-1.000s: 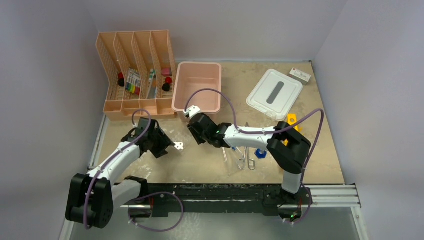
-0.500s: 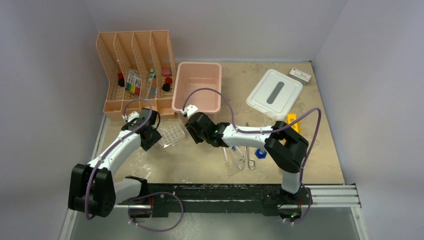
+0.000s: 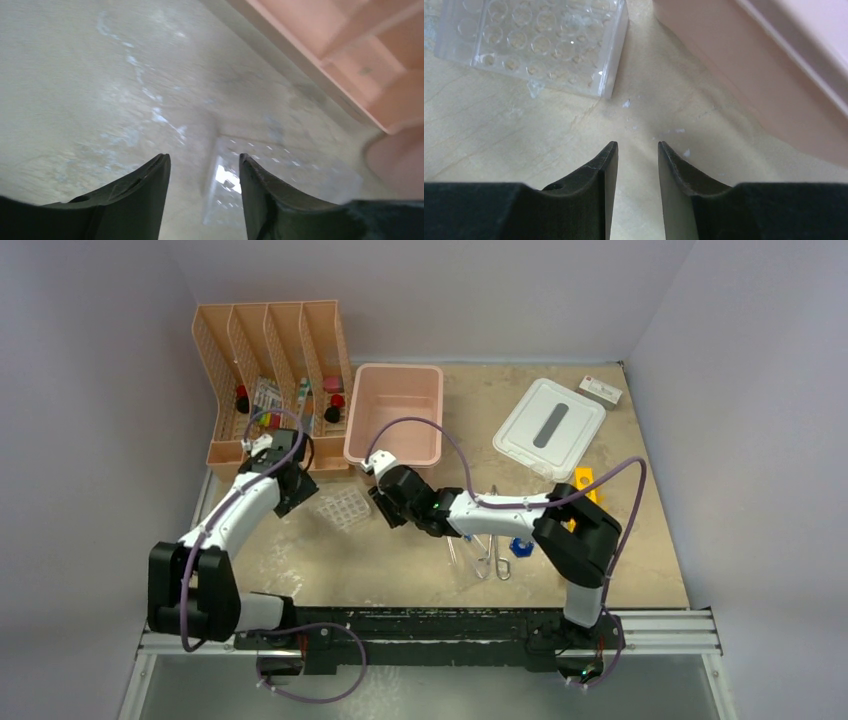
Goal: Organize the chemistry lab equipment
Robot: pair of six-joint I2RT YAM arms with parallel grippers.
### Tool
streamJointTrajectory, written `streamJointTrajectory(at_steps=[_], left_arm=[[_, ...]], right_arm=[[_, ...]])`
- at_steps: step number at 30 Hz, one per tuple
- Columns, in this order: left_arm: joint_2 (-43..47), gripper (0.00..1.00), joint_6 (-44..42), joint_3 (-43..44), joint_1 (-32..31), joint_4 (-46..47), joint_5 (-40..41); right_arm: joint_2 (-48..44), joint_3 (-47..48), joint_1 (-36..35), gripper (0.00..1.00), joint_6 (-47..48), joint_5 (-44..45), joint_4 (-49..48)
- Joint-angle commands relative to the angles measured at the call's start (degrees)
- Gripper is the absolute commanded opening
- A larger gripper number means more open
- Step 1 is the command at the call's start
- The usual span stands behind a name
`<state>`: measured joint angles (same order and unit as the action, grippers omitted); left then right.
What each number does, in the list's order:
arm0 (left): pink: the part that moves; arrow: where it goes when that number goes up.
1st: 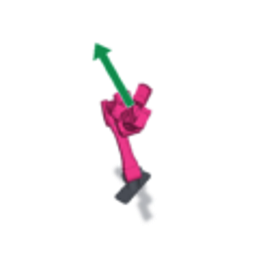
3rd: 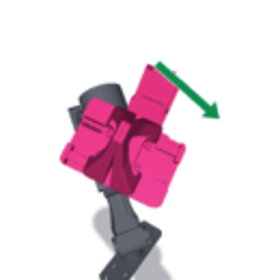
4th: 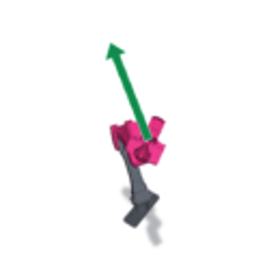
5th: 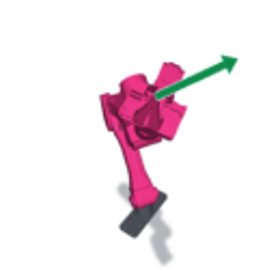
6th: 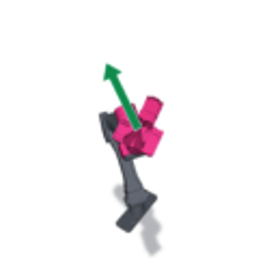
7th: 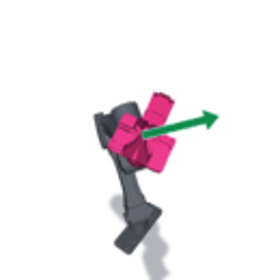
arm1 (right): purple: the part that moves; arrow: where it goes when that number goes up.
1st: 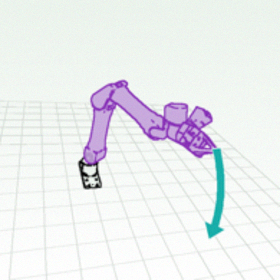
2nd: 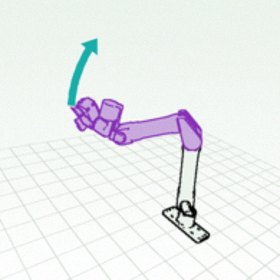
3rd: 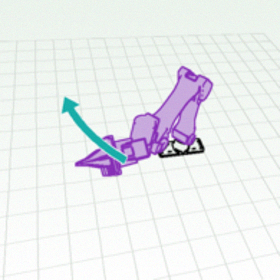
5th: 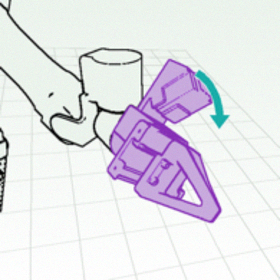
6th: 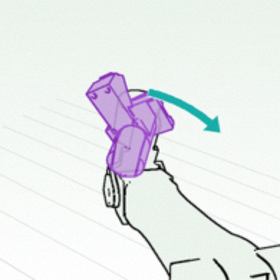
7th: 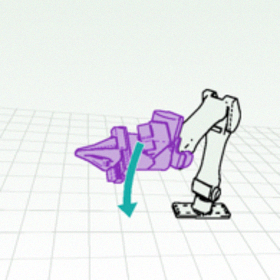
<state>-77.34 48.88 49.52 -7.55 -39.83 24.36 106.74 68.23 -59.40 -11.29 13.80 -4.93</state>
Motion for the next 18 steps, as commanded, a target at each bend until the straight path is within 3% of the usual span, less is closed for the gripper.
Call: streamJointTrajectory(at_steps=[1,4,7,14,18], left_arm=[[7.49,0.57,-3.13,3.31,-0.32,0.64,-17.04],[10.89,0.69,-0.64,1.14,-1.17,2.01,-28.17],[12.8,0.73,3.92,-1.7,-3.17,5.34,-32.8],[11.97,0.73,11.52,-4.57,-12.82,6.58,-25.52],[10.35,0.72,13.39,-8.83,-13.98,9.11,-24.58]], right_arm=[[-6.63,-3.23,-0.19,0.38,-1.45,-0.79,-1.99],[-9.25,-5.2,-0.15,0.38,-2.71,0.0,-1.34],[-11.8,-7.12,-0.11,0.4,-4.72,1.86,-0.51],[-14.27,-10.27,0.26,0.42,-7.99,4.62,-0.21],[-14.6,-11.03,0.35,0.42,-8.77,4.65,-0.16]])
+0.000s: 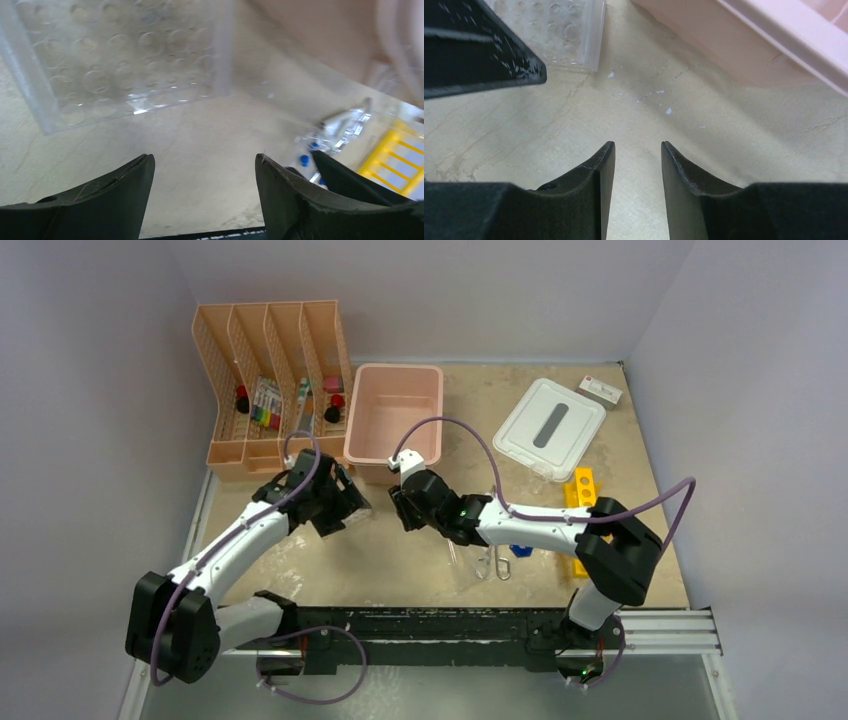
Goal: Organize the chemistry lab equipment
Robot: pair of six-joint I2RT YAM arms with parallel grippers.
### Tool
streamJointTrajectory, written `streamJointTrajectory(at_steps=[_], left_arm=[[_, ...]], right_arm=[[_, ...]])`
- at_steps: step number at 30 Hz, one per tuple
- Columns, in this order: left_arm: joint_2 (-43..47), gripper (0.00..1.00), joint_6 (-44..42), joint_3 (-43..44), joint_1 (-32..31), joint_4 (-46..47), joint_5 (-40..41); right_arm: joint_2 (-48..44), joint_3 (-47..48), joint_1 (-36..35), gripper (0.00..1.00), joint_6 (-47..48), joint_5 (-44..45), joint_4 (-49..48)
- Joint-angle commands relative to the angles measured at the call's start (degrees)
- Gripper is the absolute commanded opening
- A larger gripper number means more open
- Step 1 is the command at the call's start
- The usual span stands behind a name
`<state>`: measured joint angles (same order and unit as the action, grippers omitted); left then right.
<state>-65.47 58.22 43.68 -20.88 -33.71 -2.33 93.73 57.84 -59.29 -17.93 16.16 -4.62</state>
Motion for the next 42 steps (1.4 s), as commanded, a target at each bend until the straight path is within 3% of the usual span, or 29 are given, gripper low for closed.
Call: streamJointTrajectory(at_steps=[1,9,17,23,29,42], left_arm=[[-2.53,0.72,3.65,-3.13,-0.65,2.85,4.53],[-11.56,0.72,1.69,0.82,-0.56,-2.39,24.04],[-11.32,0.71,1.47,1.35,-0.11,-6.2,34.69],[-10.21,0.65,-0.53,0.41,3.49,-7.53,37.56],[-9.27,0.62,-4.66,-0.28,10.49,-3.67,33.36],[-14.8,0.62,-9.05,4.08,12.13,-1.43,32.11]], right_arm=[[-1.69,-0.89,0.25,0.42,-2.25,2.23,-0.57],[-3.09,-1.43,0.23,0.42,-1.67,4.16,1.04],[-6.47,-4.13,0.22,0.4,-2.23,6.49,2.96],[-9.22,-6.5,0.92,0.37,-3.85,7.66,4.53],[-10.67,-7.12,1.57,0.36,-5.83,8.4,9.4],[-14.62,-9.64,5.37,0.22,-12.6,8.68,21.56]])
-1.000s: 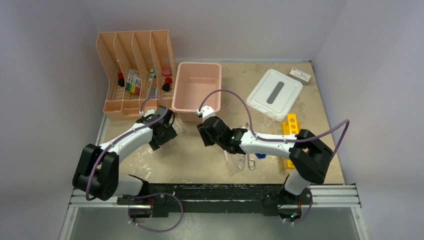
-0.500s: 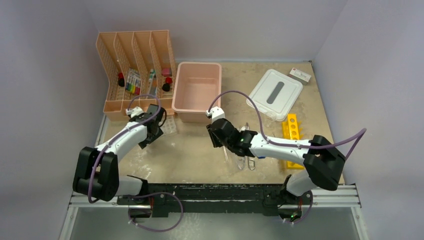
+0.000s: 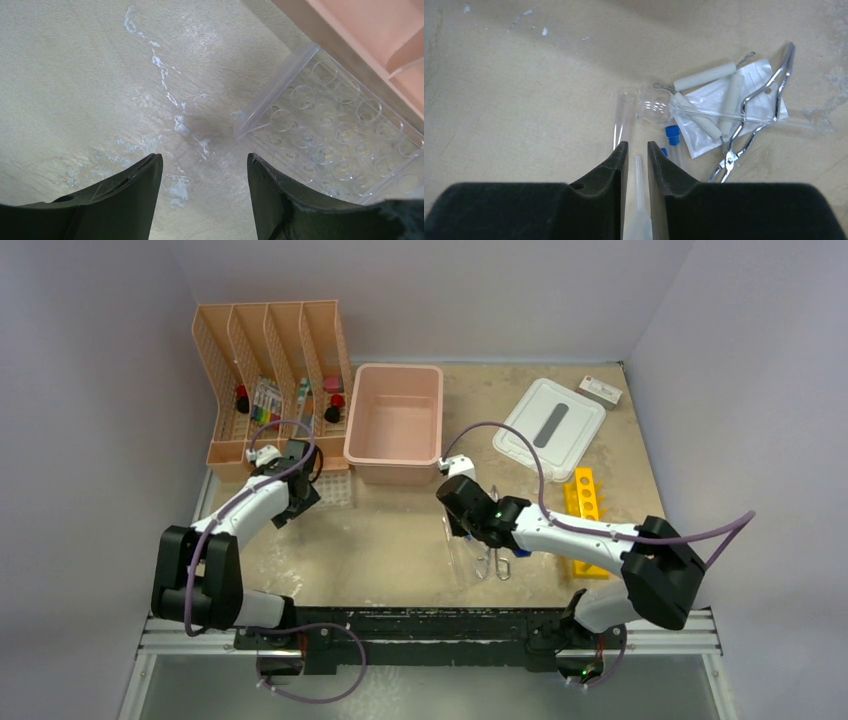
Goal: Organize the chemistry lab equipment
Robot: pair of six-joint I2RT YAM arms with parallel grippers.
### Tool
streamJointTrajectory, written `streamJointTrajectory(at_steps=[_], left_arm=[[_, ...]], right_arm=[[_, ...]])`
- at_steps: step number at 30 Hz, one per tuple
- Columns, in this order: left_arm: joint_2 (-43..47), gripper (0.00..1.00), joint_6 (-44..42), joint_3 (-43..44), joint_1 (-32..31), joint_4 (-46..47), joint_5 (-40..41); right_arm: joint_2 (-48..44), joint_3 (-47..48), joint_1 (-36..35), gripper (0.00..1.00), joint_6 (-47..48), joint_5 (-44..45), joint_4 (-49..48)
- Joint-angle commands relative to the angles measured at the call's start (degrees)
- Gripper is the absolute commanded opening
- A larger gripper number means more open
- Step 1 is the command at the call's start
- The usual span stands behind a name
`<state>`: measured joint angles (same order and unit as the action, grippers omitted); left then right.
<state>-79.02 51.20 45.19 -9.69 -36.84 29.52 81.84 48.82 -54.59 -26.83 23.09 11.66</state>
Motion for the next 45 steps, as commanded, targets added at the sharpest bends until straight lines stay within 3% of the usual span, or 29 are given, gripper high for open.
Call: streamJointTrajectory(at_steps=[1,16,34,45], left_arm=[[-1.37,0.62,-2.06,2.88,0.99,1.52,0.28],[9.29,0.61,0.44,5.93,0.99,-6.52,-2.36],[11.7,0.63,-0.88,12.31,0.97,-8.77,-7.19],[19.65,0.64,-1.46,15.54,0.99,-5.33,-13.3]], right_arm=[[-3.13,-1.14,0.73,0.22,-4.06,1.39,5.94],[0.48,-4.61,0.76,0.22,-4.09,-2.69,7.3],[6.48,-4.06,0.8,0.2,-2.97,-3.14,5.5],[-4.68,1.29,0.8,0.16,0.48,-0.88,8.6]])
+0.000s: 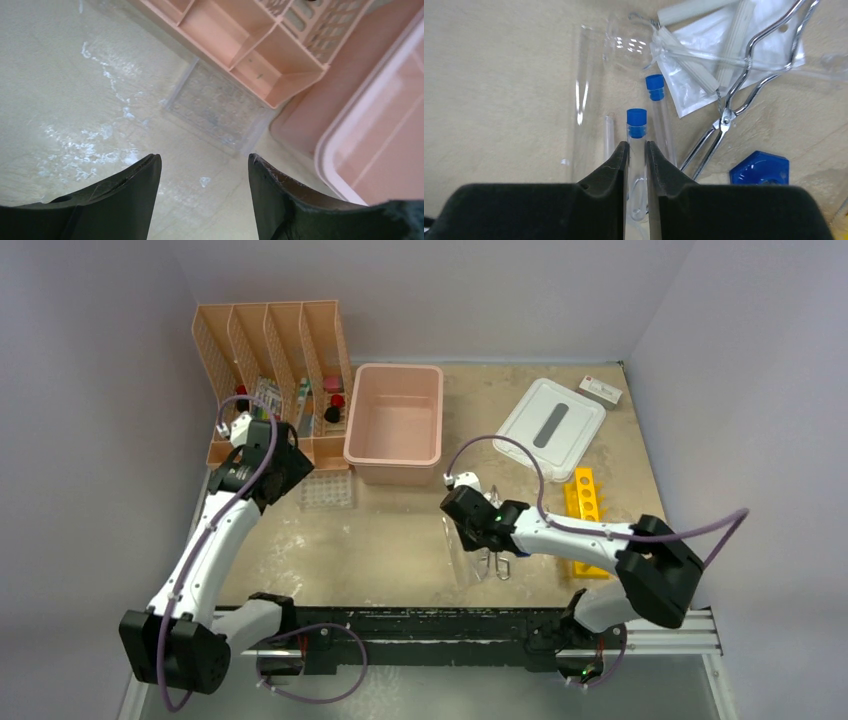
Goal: Organize the chemistry lab equipment
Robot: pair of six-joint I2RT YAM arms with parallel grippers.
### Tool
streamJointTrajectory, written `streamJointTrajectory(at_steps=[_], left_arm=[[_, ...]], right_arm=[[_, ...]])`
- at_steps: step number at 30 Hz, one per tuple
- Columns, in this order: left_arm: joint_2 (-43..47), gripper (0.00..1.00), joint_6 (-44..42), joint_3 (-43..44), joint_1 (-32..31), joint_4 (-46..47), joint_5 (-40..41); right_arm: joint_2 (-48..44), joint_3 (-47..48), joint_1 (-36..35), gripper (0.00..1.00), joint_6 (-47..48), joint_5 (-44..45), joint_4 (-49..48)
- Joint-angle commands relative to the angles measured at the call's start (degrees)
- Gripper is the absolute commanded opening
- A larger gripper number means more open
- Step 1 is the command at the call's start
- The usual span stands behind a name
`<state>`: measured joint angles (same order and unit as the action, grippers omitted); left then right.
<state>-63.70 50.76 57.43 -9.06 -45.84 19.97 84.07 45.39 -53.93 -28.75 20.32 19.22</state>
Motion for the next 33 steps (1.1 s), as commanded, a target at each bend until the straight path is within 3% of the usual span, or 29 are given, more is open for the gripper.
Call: streamJointTrajectory(at_steps=[1,4,11,16,20,24,30,33], left_arm=[[5.51,0.64,-1.38,3.57,0.36,4.54,-4.53],[8.01,0.65,-2.63,4.33,0.35,9.86,-11.86],[6.45,0.72,0.44,3.95,0.0,25.03,-41.32],[6.29,0.76,3.21,2.65,-3.14,30.96,-45.91],[4.32,0.71,8.56,0.54,-7.95,38.68,-48.64],[1.87,0.62,2.26,4.1,-11.54,29.04,-45.88],[1.98,0.48,0.5,1.55,-11.59,27.93,-54.32],[3.08,0.46,-2.05,2.59,-11.59,24.37,-54.5]], right_arm=[[-8.52,5.14,0.14,0.16,3.31,1.02,0.37],[-13.29,6.46,0.14,0.16,7.08,-3.4,-3.24],[-16.92,10.79,0.14,0.17,14.22,-14.13,-14.77],[-13.45,17.07,0.14,0.16,17.75,-19.7,-19.72],[-11.71,18.95,0.19,0.16,17.9,-24.41,-24.08],[-9.32,21.7,0.14,0.16,19.11,-27.04,-24.58],[-7.34,24.63,0.22,0.16,20.71,-29.05,-22.24],[-7.0,24.71,0.54,0.16,20.93,-29.11,-21.66]])
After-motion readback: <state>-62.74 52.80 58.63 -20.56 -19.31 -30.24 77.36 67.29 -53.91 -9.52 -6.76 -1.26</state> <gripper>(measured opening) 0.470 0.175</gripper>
